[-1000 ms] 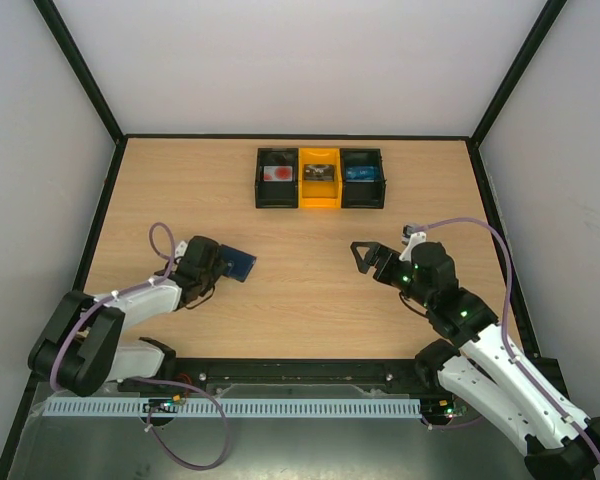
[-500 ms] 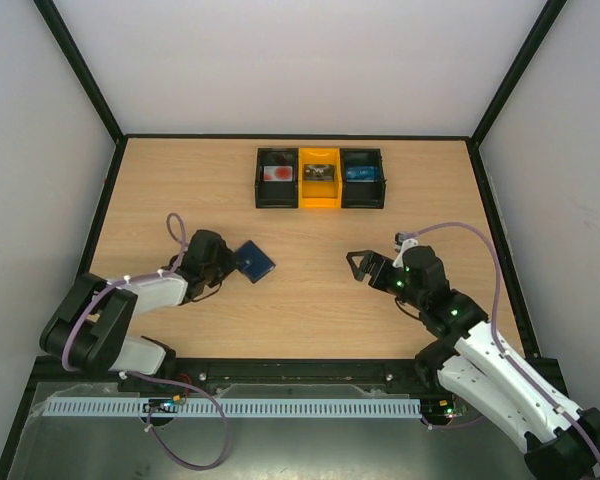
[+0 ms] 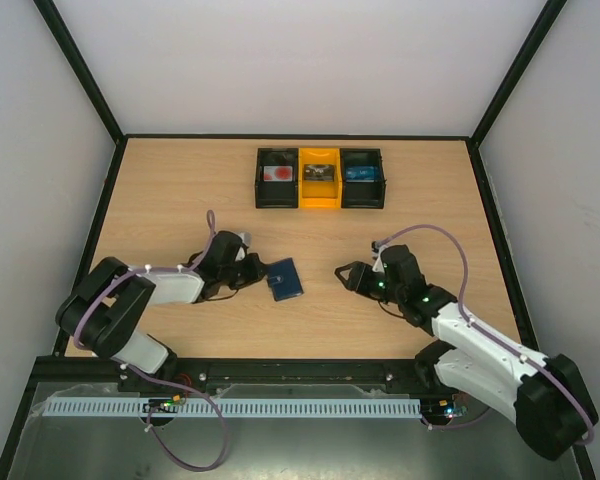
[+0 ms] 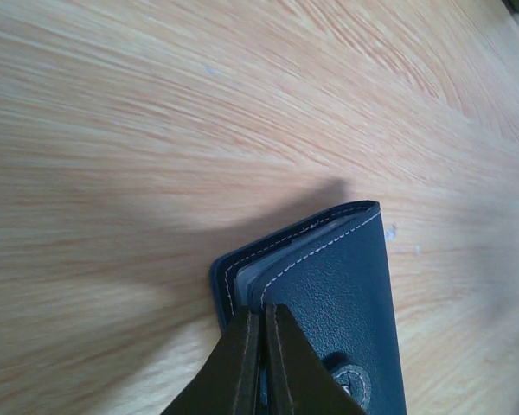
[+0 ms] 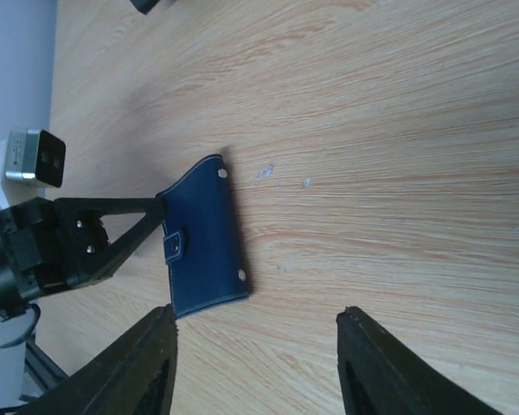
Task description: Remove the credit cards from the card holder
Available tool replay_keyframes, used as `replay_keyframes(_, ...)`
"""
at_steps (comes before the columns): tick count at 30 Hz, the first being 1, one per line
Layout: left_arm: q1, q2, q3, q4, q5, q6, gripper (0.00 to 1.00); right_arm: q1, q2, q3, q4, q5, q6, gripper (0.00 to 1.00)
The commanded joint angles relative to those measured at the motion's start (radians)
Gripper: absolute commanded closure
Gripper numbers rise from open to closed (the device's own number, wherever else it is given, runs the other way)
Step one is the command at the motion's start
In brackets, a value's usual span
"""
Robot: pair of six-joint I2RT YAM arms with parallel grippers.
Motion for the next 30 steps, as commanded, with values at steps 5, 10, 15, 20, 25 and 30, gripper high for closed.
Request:
replay_keyframes(5,-0.072,0.057,0.022,0.056,0.103,0.000,0.98,0.023,0.217,-0.028,0.278,-0.091,0.035,0.64)
replay_keyframes(10,-0.110,0.050,0.001,0.071,0.098,-0.026,0.98,0.062,0.357,-0.027,0.383,-0.094,0.056,0.69)
replay_keyframes(15,-0.154,0.053,-0.028,0.116,0.082,-0.076,0.98,0.124,0.526,-0.015,0.508,-0.113,0.098,0.70)
replay_keyframes(20,-0.183,0.064,-0.039,0.141,0.066,-0.096,0.98,0.205,0.628,-0.008,0.591,-0.090,0.141,0.70)
replay_keyframes(25,-0.192,0.062,-0.050,0.141,0.061,-0.094,0.97,0.252,0.711,-0.024,0.685,-0.089,0.182,0.78)
replay_keyframes(30,-0.192,0.055,-0.058,0.134,0.058,-0.092,0.98,0.259,0.716,-0.063,0.761,-0.094,0.216,0.94)
